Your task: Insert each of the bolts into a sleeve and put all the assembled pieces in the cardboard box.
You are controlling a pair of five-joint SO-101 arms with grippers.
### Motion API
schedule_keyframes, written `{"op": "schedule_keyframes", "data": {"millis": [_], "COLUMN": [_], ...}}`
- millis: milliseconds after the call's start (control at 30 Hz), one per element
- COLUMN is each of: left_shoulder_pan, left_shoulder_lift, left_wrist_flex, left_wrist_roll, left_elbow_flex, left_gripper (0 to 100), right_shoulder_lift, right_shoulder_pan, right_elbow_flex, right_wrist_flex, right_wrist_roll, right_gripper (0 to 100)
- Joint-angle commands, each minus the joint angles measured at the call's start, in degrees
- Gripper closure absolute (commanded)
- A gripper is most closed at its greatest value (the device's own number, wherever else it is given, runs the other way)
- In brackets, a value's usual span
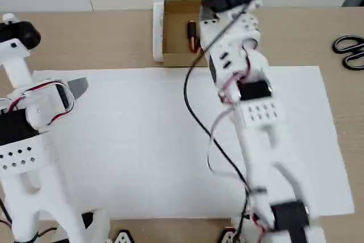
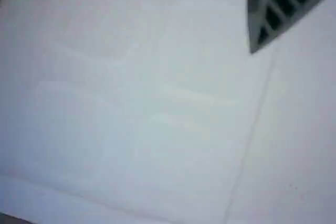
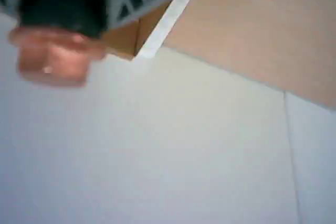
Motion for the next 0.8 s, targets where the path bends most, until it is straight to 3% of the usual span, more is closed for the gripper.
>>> {"op": "schedule_keyframes", "data": {"millis": [0,333,767], "left_shoulder_pan": [-0.3,-0.3,0.0], "left_shoulder_lift": [0.0,0.0,0.0], "left_wrist_flex": [2.1,3.9,3.7], "left_wrist_roll": [-0.5,-0.5,-0.4], "left_elbow_flex": [-2.7,-2.7,-2.6], "left_gripper": [70,70,70], "right_shoulder_lift": [16.4,44.3,49.8], "right_shoulder_pan": [0.4,-0.5,-3.5], "right_elbow_flex": [-15.8,-37.7,-37.8], "right_wrist_flex": [-0.2,-0.1,-2.2], "right_wrist_roll": [-0.6,-0.7,-0.8], "right_gripper": [99.5,99.5,99.5]}}
